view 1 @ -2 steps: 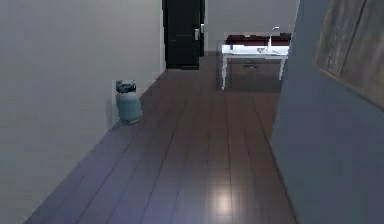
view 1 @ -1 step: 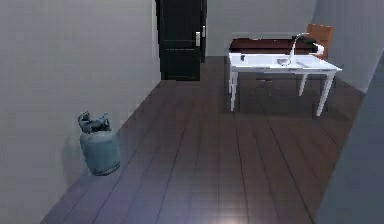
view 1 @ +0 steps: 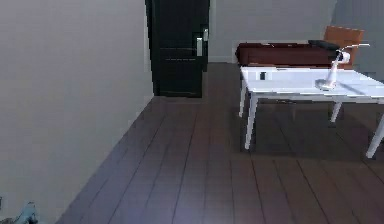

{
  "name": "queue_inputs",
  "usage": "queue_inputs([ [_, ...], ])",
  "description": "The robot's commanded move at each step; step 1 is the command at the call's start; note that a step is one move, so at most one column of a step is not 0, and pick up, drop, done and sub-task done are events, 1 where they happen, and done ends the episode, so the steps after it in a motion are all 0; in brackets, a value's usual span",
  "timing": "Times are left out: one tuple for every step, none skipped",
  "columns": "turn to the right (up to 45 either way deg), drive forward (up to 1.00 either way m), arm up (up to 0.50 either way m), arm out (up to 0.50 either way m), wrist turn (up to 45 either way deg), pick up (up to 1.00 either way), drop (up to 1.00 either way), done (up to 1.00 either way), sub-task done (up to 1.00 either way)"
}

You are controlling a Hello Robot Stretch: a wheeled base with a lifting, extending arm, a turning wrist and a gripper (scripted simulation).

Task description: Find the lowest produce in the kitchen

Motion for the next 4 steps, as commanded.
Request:
queue_inputs([
  [0.0, 1.0, 0.0, 0.0, 0.0, 0.0, 0.0, 0.0, 0.0],
  [3.0, 0.0, 0.0, 0.0, 0.0, 0.0, 0.0, 0.0, 0.0],
  [-9.0, 0.0, 0.0, 0.0, 0.0, 0.0, 0.0, 0.0, 0.0],
  [0.0, 0.7, 0.0, 0.0, 0.0, 0.0, 0.0, 0.0, 0.0],
])
